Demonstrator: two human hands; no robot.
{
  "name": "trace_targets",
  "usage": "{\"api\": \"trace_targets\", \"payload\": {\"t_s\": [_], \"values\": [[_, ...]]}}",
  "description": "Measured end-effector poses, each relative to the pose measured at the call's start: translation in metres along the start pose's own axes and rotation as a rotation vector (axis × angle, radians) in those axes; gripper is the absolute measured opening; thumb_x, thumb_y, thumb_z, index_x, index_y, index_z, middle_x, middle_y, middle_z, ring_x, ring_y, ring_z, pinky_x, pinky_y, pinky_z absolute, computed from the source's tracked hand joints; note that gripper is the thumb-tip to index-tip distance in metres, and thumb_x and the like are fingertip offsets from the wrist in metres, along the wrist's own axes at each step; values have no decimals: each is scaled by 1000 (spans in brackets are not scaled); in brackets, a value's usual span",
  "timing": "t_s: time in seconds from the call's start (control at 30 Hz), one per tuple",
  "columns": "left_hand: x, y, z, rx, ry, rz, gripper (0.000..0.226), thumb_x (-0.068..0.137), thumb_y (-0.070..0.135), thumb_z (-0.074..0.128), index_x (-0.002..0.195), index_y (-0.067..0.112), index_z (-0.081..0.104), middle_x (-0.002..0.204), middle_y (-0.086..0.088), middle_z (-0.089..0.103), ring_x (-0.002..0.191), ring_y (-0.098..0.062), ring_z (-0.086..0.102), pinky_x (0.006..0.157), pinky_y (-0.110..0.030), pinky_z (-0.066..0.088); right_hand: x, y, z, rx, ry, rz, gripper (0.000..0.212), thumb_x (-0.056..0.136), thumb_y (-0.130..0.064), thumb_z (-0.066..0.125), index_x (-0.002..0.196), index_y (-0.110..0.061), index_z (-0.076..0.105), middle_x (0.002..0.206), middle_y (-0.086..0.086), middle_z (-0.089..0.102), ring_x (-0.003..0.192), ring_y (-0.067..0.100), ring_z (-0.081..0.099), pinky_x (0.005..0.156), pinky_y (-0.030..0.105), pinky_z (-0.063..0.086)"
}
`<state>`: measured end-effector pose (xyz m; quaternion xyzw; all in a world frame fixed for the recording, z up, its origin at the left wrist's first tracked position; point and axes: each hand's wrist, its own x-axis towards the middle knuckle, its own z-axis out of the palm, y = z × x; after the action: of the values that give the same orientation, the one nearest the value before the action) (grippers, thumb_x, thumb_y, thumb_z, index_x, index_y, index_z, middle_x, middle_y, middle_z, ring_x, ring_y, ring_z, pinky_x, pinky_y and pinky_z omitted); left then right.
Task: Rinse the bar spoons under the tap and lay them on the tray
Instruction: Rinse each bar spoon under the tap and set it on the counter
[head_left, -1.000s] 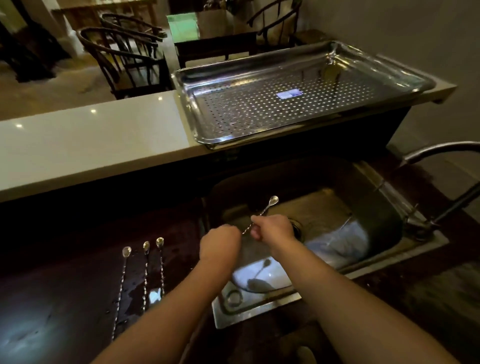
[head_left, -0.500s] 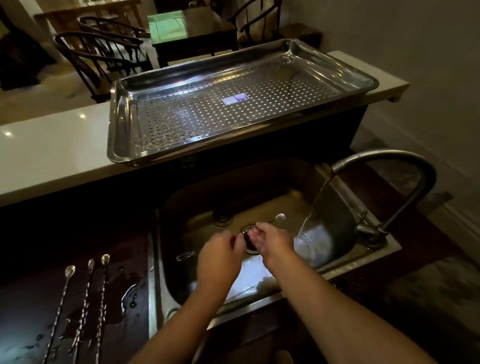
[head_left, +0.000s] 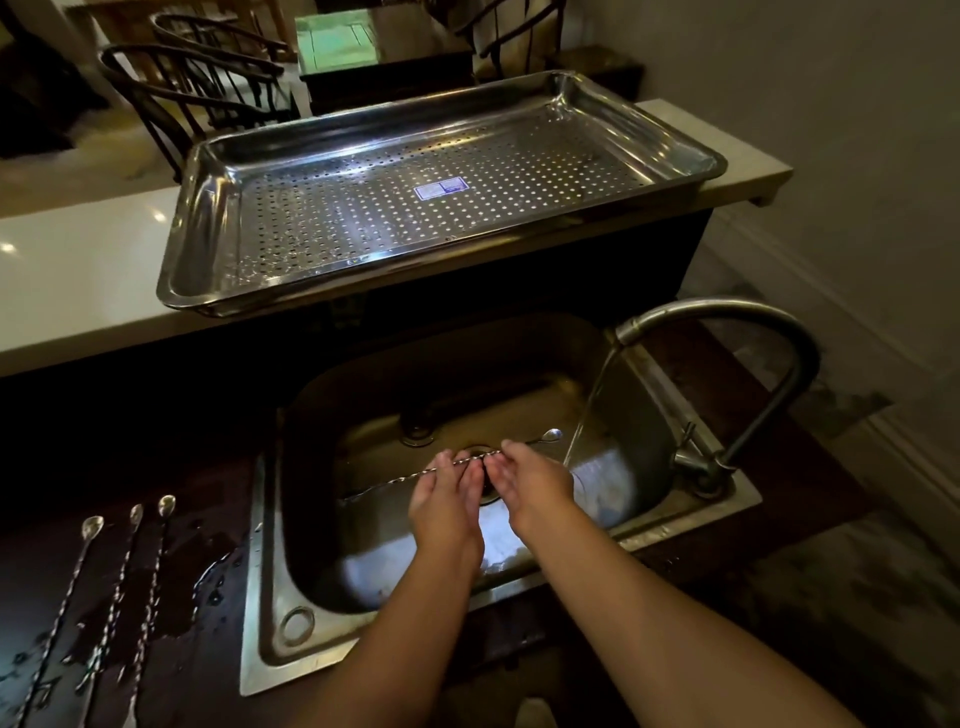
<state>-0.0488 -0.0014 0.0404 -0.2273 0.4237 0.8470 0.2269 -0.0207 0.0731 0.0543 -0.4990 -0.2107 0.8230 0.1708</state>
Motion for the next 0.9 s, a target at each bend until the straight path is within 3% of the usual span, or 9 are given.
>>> {"api": "trace_targets", "payload": {"t_s": [0.33, 0.43, 0.57, 0.8, 0.9], "values": [[2, -13, 22, 7, 7, -20, 13, 95, 14, 54, 88, 5, 60, 87, -12, 66, 76, -18, 67, 58, -19, 58, 7, -21, -11, -8, 24, -14, 11, 88, -2, 66, 79, 4, 63, 55, 9, 69, 45, 12, 68, 44, 18, 55], [4, -16, 25, 18, 13, -27, 14, 94, 16, 55, 88, 5, 61, 85, -12, 66, 70, -17, 69, 56, -19, 57, 10, -23, -11, -12, 38, -23, 9, 88, -1, 65, 81, 4, 63, 68, 12, 67, 47, 13, 67, 44, 17, 55], [8, -17, 24, 25, 25, -24, 13, 94, 16, 57, 87, 5, 61, 83, -10, 68, 62, -13, 71, 55, -19, 57, 11, -24, -14, -17, 49, -28, 11, 88, 1, 65, 78, 4, 62, 70, 13, 64, 57, 17, 66, 46, 17, 56], [12, -16, 22, 74, 21, -16, 12, 94, 15, 56, 88, 6, 60, 86, -11, 67, 72, -18, 68, 61, -20, 59, 18, -34, -20, -79, 135, -21, 15, 88, -6, 66, 76, 1, 63, 70, 11, 66, 57, 16, 64, 43, 16, 55], [13, -13, 22, 83, 18, -16, 11, 94, 15, 56, 88, 6, 61, 87, -11, 66, 75, -19, 67, 64, -22, 60, 25, -45, -28, -119, 194, -29, 14, 89, -13, 66, 82, -1, 65, 71, 10, 67, 57, 16, 64, 52, 20, 56]]}}
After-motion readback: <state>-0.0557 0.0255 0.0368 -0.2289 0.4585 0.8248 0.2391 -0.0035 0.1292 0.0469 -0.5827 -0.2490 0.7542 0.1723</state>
